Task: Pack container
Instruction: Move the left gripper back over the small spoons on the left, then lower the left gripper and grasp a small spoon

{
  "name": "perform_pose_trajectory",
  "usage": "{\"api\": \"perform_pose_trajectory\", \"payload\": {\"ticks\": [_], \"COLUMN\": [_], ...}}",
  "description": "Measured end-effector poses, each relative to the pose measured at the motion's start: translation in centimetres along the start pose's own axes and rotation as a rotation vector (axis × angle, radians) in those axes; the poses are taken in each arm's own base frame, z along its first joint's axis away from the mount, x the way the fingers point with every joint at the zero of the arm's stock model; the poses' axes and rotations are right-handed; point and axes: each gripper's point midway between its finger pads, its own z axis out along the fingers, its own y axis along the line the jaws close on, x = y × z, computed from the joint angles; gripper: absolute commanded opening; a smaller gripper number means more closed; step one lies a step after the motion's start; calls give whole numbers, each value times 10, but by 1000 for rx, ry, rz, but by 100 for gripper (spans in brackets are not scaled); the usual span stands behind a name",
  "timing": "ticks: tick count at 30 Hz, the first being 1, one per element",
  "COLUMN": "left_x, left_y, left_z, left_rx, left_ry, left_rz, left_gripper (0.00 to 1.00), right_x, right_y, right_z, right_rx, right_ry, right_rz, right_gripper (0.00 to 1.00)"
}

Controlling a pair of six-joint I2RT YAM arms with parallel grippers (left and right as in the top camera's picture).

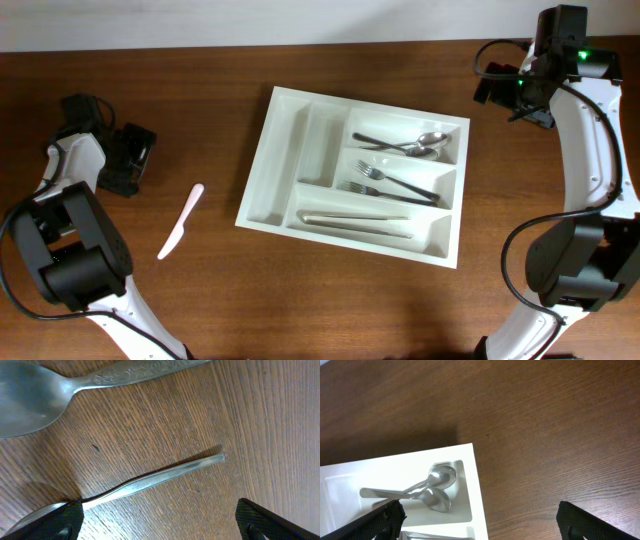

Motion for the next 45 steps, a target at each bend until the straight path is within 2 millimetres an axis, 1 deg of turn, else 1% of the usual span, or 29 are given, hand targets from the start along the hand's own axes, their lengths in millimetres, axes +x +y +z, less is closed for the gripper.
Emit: {"api": "perform_pose_trajectory", "payload": {"ticks": [8,10,12,13,17,20,22,23,27,33,35,38,41,44,45], "left_x": [4,4,4,3,0,2,7,10,13,18,15,8,6,9,9], "left_y": [-4,-6,-8,-10,-15,-10,-3,4,14,32,44,53,64,69,68], "left_z": [0,-2,-8,-14,-61,-87,-97,-98,-95,-82,-75,-65,-55,-44,-42], "left_rx": [26,32,40,45,45,23,-11,-40,-77,-105,-105,-79,-64,-40,-27], "left_ry": [23,25,18,10,-51,-75,-70,-60,-52,-39,-38,-52,-51,-50,-53], "left_rz": [77,103,138,153,186,188,173,153,99,-11,-65,-106,-141,-153,-152], "left_gripper": [99,99,99,99,99,99,99,99,99,99,99,99,99,100,96], "right_x": [0,0,0,0,0,0,0,0,0,0,0,0,0,0,0], "right_y": [0,0,0,0,0,0,0,0,0,0,0,0,0,0,0], "right_z": [0,0,0,0,0,0,0,0,0,0,0,0,0,0,0], "right_rx": [0,0,0,0,0,0,0,0,0,0,0,0,0,0,0], "right_ry": [0,0,0,0,0,0,0,0,0,0,0,0,0,0,0], "right_rz": [0,0,0,0,0,0,1,0,1,0,0,0,0,0,0], "right_gripper": [98,99,99,99,99,99,99,99,99,99,99,99,99,99,99]}}
